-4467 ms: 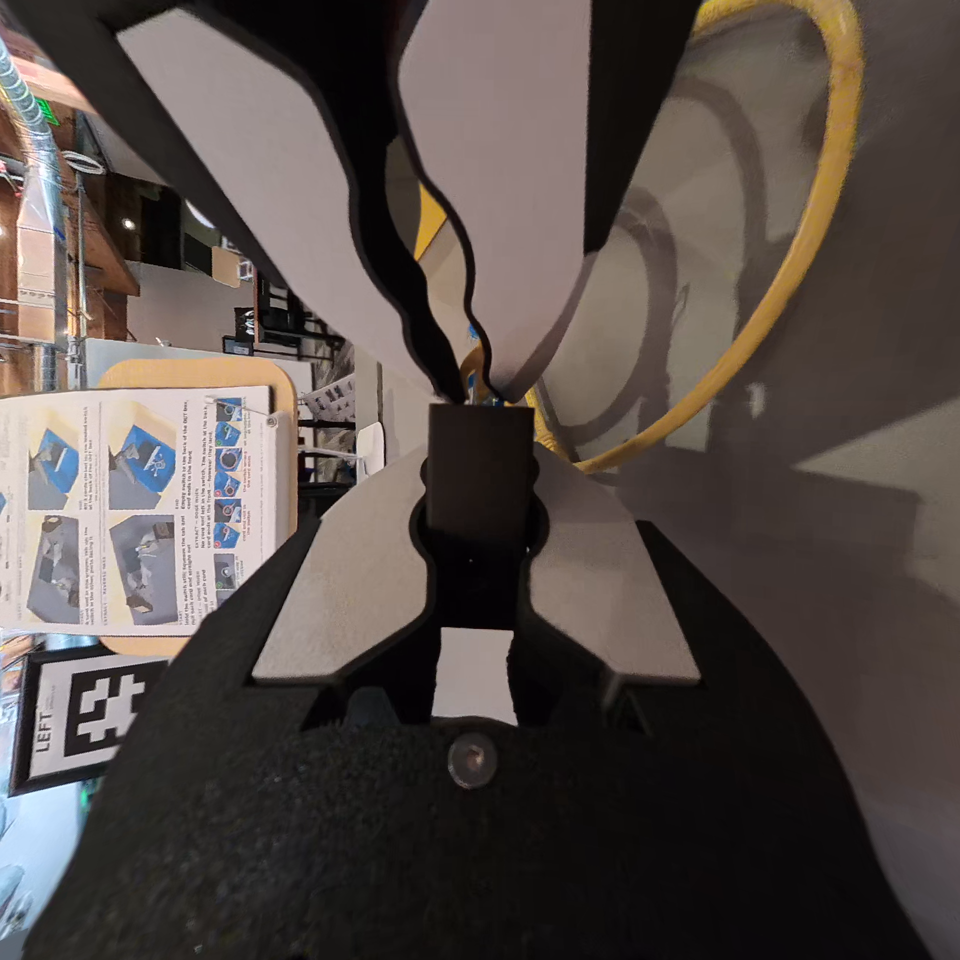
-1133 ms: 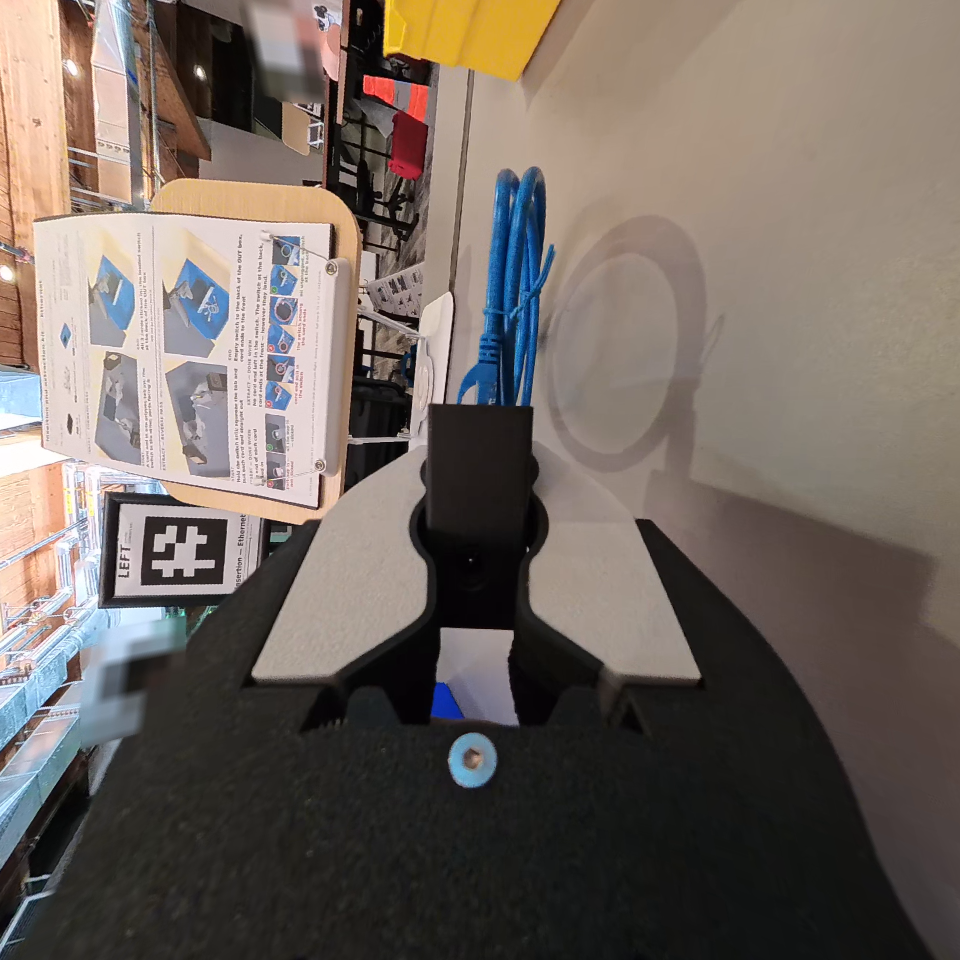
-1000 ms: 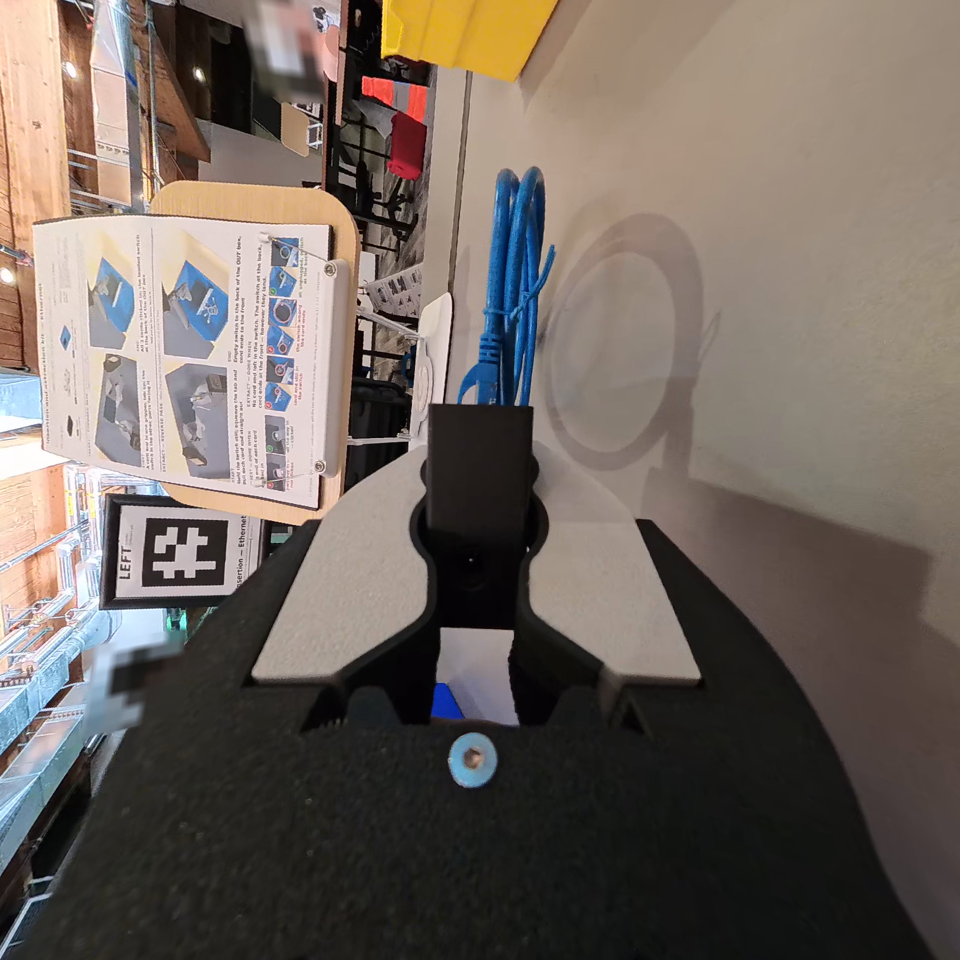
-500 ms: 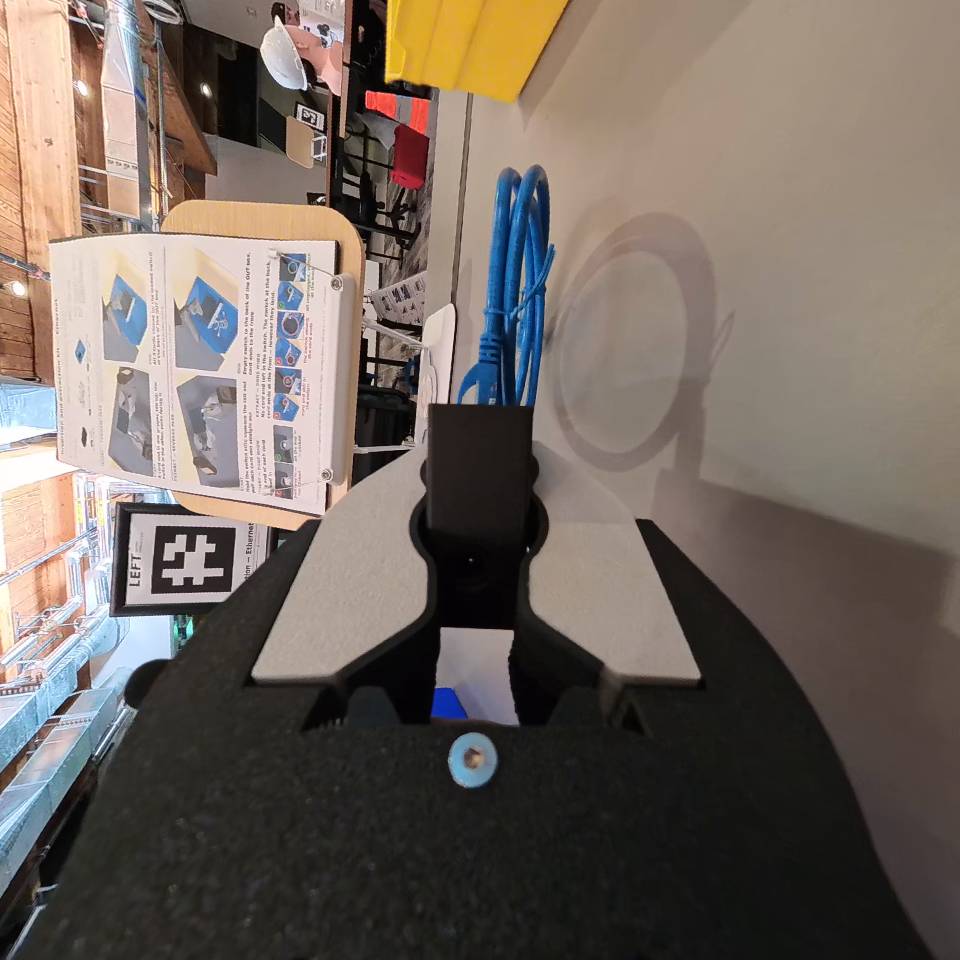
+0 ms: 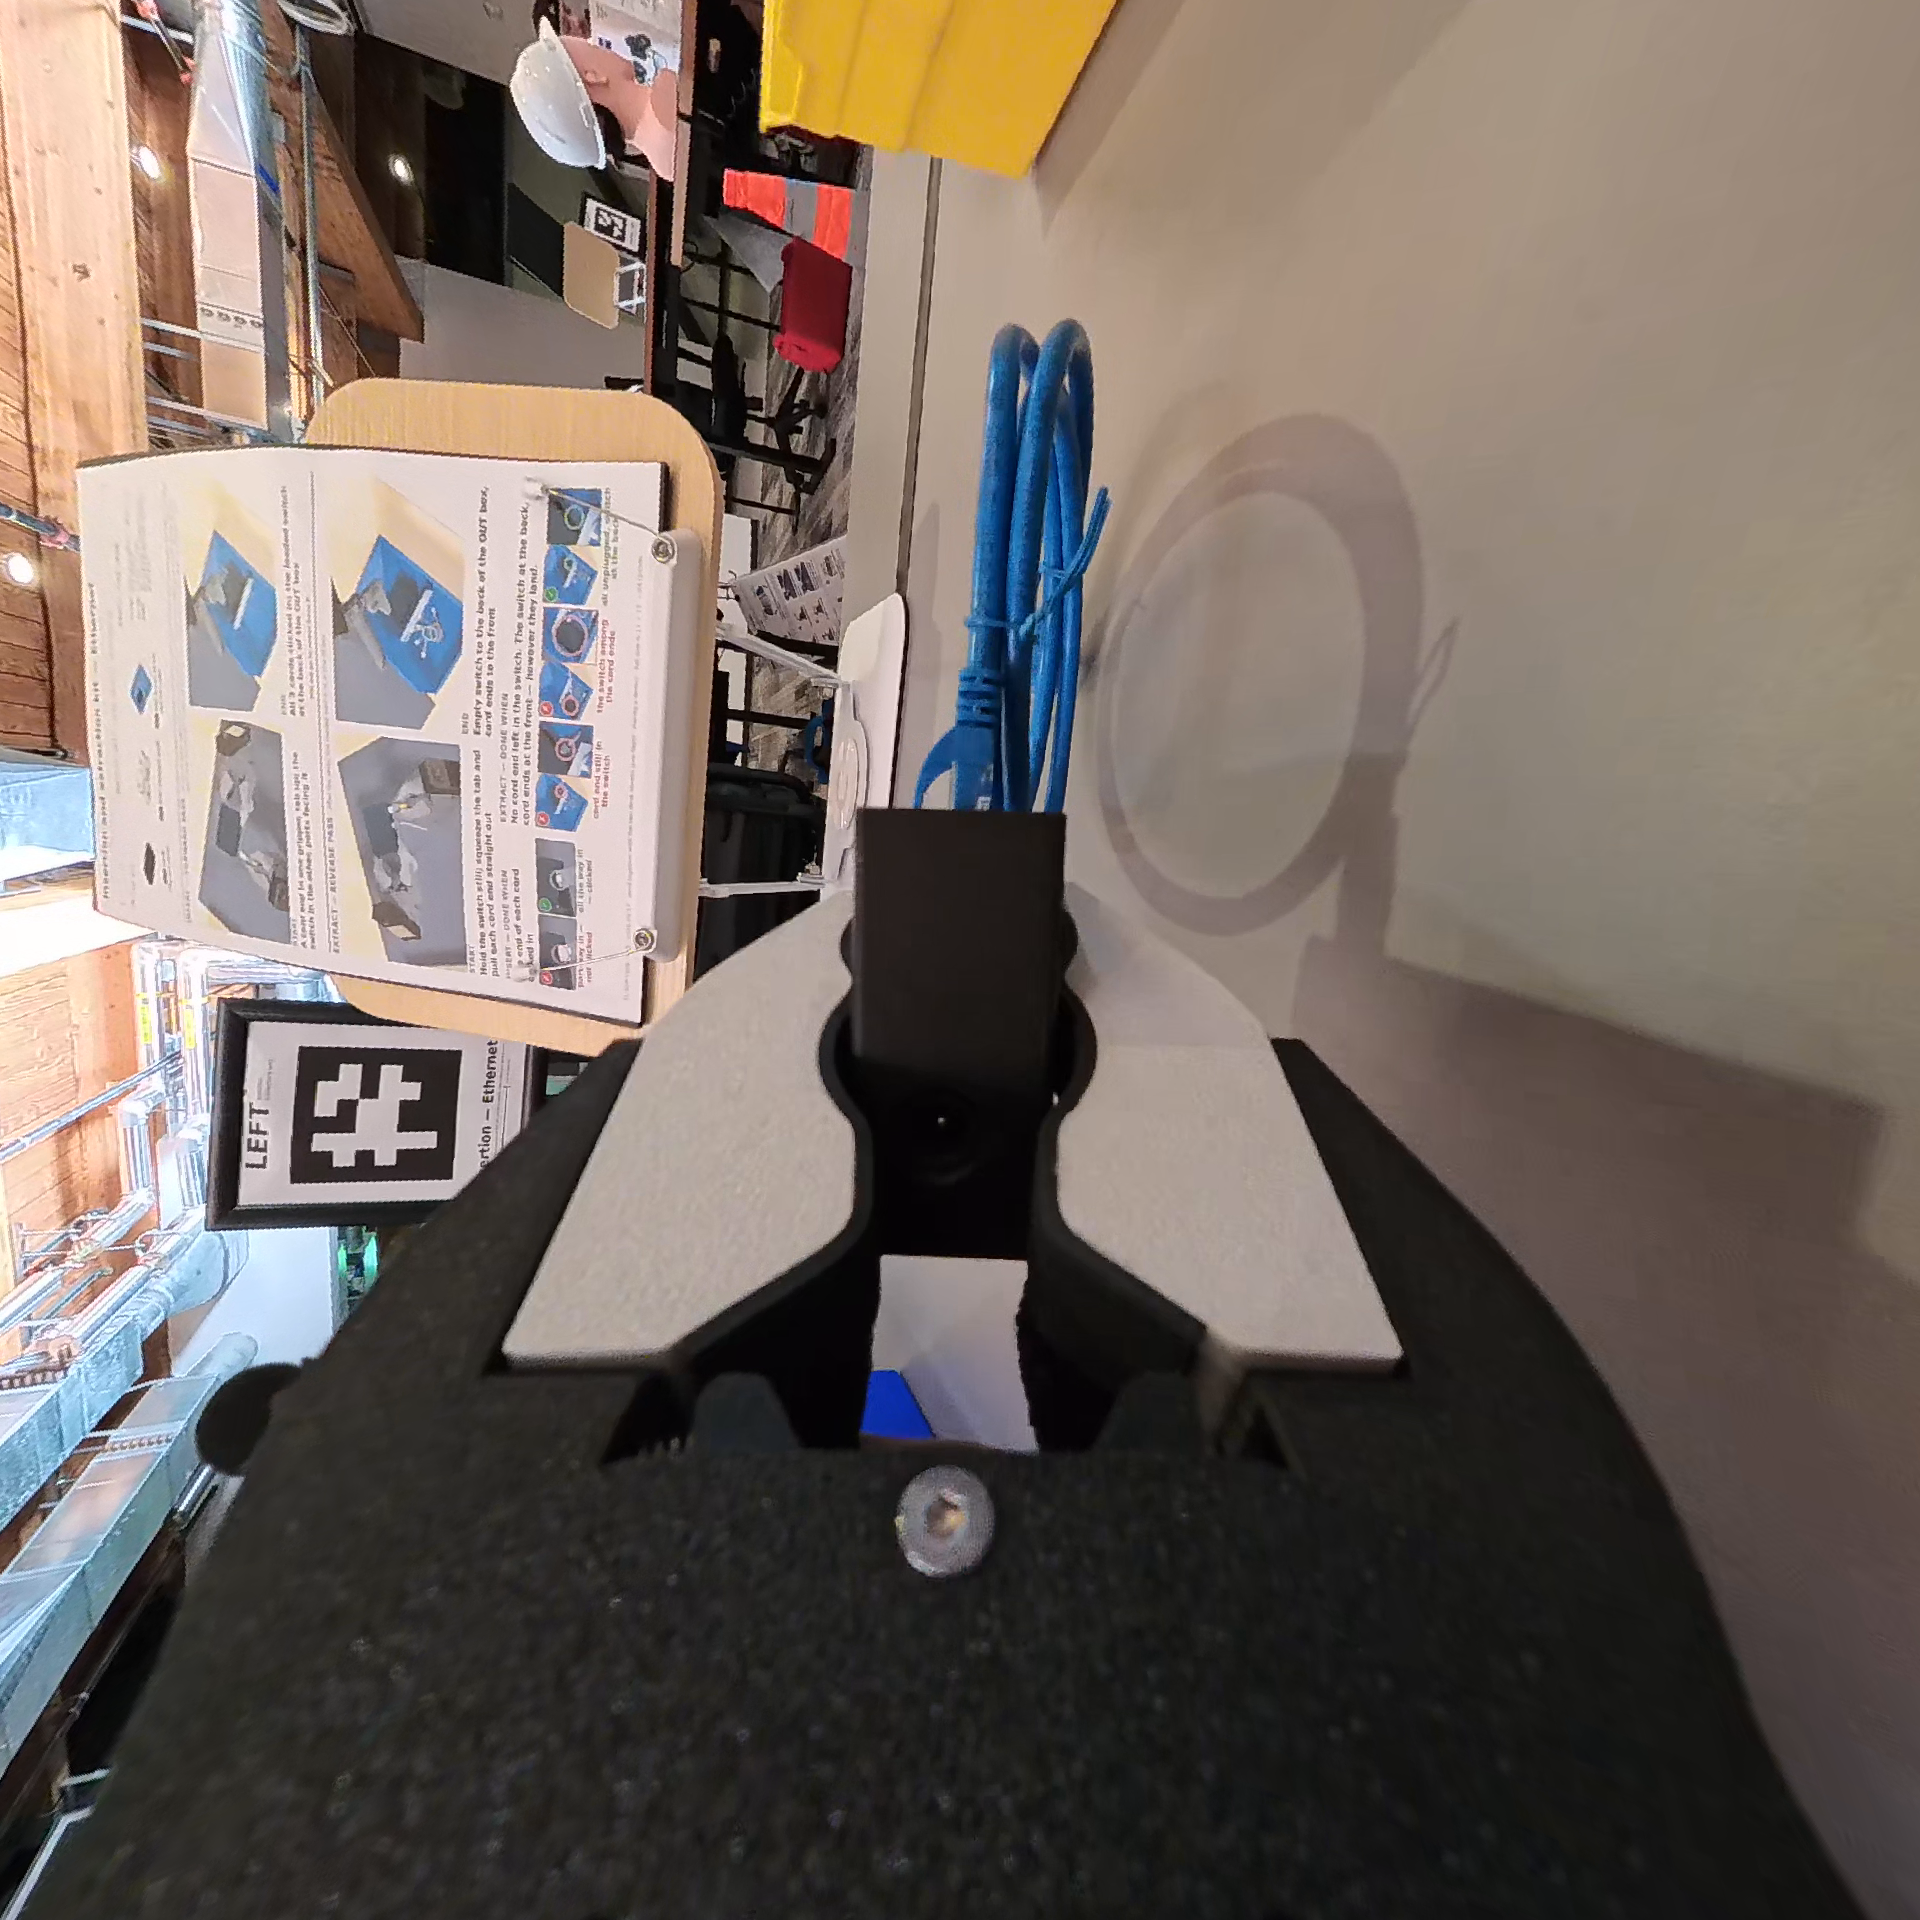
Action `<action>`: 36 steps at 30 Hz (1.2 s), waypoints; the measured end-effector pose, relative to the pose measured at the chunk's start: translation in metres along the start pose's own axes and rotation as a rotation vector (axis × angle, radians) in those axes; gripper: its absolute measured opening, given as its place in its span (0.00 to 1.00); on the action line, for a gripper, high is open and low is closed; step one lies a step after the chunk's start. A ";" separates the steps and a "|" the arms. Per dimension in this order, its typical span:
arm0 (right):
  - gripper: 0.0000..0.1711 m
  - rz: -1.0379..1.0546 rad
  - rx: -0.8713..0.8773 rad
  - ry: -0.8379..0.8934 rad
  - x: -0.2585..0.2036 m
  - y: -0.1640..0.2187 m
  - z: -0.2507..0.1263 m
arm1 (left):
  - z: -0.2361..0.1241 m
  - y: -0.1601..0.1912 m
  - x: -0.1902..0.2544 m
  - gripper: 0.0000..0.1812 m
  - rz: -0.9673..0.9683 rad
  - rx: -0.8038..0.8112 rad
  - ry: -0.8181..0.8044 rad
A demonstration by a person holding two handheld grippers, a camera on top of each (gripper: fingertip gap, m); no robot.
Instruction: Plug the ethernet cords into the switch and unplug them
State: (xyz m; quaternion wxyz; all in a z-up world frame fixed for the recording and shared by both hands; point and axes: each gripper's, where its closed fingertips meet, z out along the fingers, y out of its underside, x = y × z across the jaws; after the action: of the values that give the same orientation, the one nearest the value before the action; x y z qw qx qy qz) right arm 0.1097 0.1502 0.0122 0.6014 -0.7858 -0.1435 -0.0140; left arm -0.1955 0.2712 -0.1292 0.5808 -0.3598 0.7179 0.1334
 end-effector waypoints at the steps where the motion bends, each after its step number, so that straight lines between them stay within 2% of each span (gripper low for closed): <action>1: 0.07 0.034 -0.066 -0.030 -0.003 0.024 0.006 | 0.000 -0.001 0.000 0.16 0.001 0.001 0.001; 4: 0.07 0.071 -0.299 -0.122 -0.017 0.082 0.024 | 0.002 -0.004 0.002 0.16 0.006 0.005 0.008; 8: 0.08 0.043 -0.612 -0.202 -0.030 0.138 0.049 | 0.004 -0.008 0.008 0.16 0.020 0.010 0.020; 9: 0.11 0.046 -0.698 -0.207 -0.030 0.152 0.053 | 0.004 -0.009 0.009 0.16 0.024 0.010 0.021; 10: 0.19 0.066 -0.750 -0.208 -0.031 0.160 0.059 | 0.004 -0.009 0.009 0.16 0.029 0.009 0.020; 12: 0.28 0.191 -0.739 -0.240 -0.036 0.156 0.069 | 0.002 -0.008 0.008 0.16 0.031 0.005 0.017; 15: 0.33 0.338 -0.546 -0.283 -0.030 0.112 0.064 | 0.000 -0.004 0.007 0.16 0.014 0.005 0.017; 17: 0.32 0.306 -0.419 -0.261 -0.021 0.083 0.039 | -0.002 -0.001 0.007 0.16 0.012 0.001 0.015; 19: 0.32 0.166 -0.353 -0.214 -0.019 0.073 0.005 | -0.003 0.002 0.007 0.16 0.008 -0.003 0.017; 22: 0.33 -0.081 -0.450 -0.221 -0.045 0.114 -0.040 | -0.004 0.003 0.007 0.16 0.005 -0.002 0.020; 24: 0.33 -0.245 -0.524 -0.156 -0.055 0.149 -0.053 | -0.004 0.002 0.008 0.16 0.005 -0.001 0.022; 26: 0.28 -0.462 -0.561 -0.016 -0.051 0.169 -0.057 | -0.004 0.001 0.010 0.16 0.009 -0.001 0.026; 29: 0.07 -0.769 -0.569 0.130 -0.041 0.177 -0.054 | -0.004 -0.002 0.011 0.16 0.023 -0.001 0.024; 31: 0.04 -0.781 -0.606 0.113 -0.038 0.178 -0.051 | -0.005 -0.005 0.008 0.16 0.026 0.003 0.018; 36: 0.04 -0.715 -0.612 -0.002 -0.038 0.139 -0.037 | -0.006 -0.009 0.009 0.16 0.028 0.012 0.020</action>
State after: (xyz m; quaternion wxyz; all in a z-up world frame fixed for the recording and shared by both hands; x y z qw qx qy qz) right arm 0.1124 0.0746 -0.1160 0.2996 -0.8282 -0.3950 -0.2613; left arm -0.1940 0.2579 -0.1342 0.5739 -0.3476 0.7294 0.1333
